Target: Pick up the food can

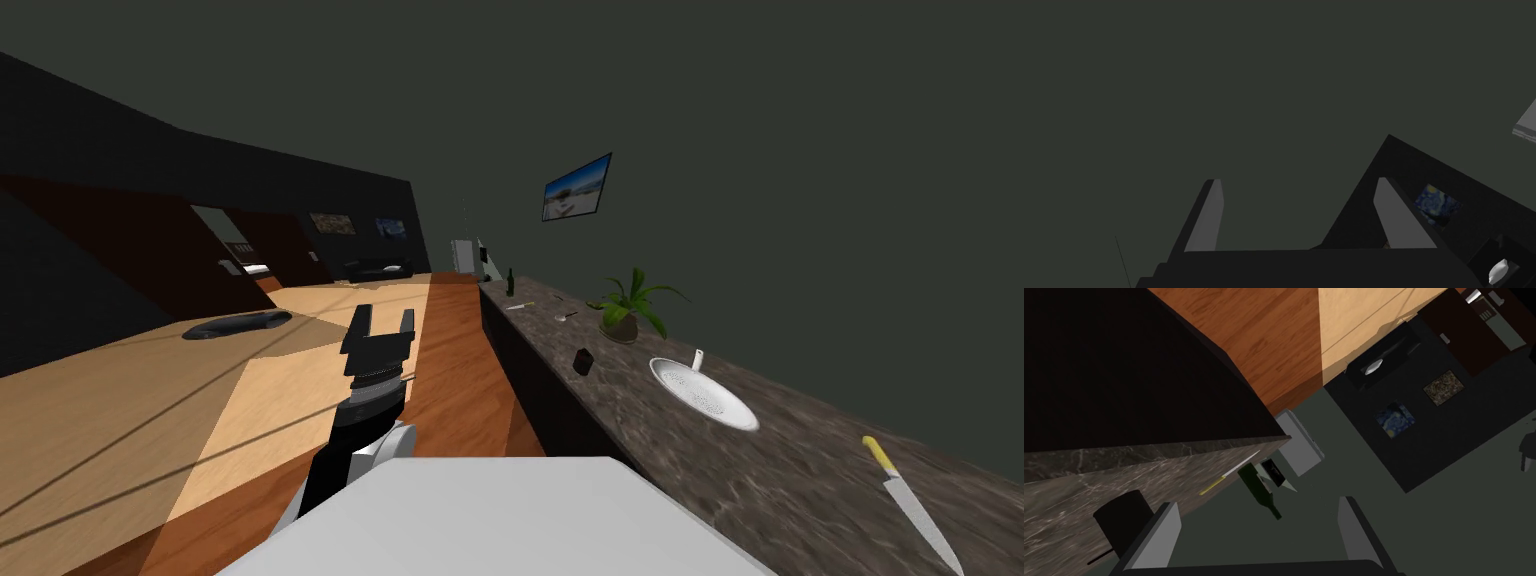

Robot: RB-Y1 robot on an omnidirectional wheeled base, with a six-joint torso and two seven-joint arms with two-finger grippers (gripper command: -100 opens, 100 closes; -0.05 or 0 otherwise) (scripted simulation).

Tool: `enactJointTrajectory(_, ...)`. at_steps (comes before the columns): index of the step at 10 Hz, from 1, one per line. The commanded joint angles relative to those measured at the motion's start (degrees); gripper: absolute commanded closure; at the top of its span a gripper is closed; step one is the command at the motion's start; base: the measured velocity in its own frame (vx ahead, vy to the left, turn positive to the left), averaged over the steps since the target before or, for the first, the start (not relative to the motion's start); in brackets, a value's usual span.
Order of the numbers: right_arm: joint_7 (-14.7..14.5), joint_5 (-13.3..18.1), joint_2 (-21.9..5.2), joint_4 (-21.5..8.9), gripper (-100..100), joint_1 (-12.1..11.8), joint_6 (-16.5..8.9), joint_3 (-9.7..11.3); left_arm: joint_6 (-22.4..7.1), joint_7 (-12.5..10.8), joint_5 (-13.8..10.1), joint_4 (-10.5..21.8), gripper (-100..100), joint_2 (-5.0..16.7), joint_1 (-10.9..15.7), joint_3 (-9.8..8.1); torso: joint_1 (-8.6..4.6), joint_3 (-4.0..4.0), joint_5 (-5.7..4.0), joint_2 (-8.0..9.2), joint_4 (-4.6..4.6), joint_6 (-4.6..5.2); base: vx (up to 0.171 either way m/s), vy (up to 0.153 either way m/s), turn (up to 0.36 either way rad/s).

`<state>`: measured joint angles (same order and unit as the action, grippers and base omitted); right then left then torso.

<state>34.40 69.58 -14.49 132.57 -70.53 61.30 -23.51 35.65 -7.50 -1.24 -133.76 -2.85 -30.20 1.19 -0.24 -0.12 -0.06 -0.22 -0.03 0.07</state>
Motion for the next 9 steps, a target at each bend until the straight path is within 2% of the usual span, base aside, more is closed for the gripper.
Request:
enactJointTrajectory(1, 2.06, 2.86, -0.43, -0.05, -100, -2.49, 2.05, -2.56, 0.0, 0.0, 0.0, 0.0, 0, 0.0, 0.0, 0.0, 0.0, 0.0, 0.0, 0.0, 0.0, 0.0, 0.019, -0.015, 0.339)
enactJointTrajectory(2, 2.06, 4.2, -0.43, -0.05, -100, -2.49, 2.05, -2.56, 0.0, 0.0, 0.0, 0.0, 0, 0.0, 0.01, 0.0, -0.02, -0.01, 0.0, -0.02, -0.01, -0.03, 0.02, -0.024, 0.168)
enactJointTrajectory(3, 3.76, 5.87, -0.76, -0.17, -100, -4.46, 3.62, -4.58, 0.0, 0.0, 0.0, 0.0, 0, 0.0, 0.0, 0.0, -0.03, -0.02, -0.01, -0.04, -0.01, 0.01, 0.029, -0.017, 0.321)
enactJointTrajectory(5, 3.76, 7.71, -0.76, -0.17, -100, -4.46, 3.62, -4.58, 0.0, 0.0, 0.0, 0.0, 0, 0.0, 0.0, 0.0, -0.02, -0.04, -0.01, -0.07, -0.02, 0.01, 0.019, -0.015, 0.099)
enactJointTrajectory(6, 5.4, 9.98, -1.1, -0.32, -100, -6.32, 5.11, -6.58, 0.0, 0.0, 0.0, 0.0, 0, 0.0, -0.01, -0.01, 0.03, -0.02, 0.0, -0.04, -0.01, 0.04, 0.028, -0.005, 0.329)
enactJointTrajectory(7, 5.4, 10.99, -1.1, -0.32, -100, -6.32, 5.11, -6.58, 0.0, 0.0, 0.0, 0.0, 0, 0.0, 0.0, 0.0, 0.02, -0.04, 0.0, -0.08, -0.02, -0.03, 0.029, -0.019, 0.202)
enactJointTrajectory(8, 6.99, 13.12, -1.48, -0.49, -100, -8.06, 6.53, -8.54, 0.0, 0.0, 0.0, 0.0, 0, 0.0, -0.01, 0.0, -0.01, -0.05, 0.0, -0.09, -0.02, 0.02, 0.038, -0.012, 0.346)
enactJointTrajectory(9, 6.99, 14.13, -1.48, -0.49, -100, -8.06, 6.53, -8.54, 0.0, 0.0, 0.0, 0.0, 0, 0.0, 0.0, 0.0, -0.01, -0.07, 0.0, -0.13, -0.03, -0.03, 0.036, -0.016, 0.17)
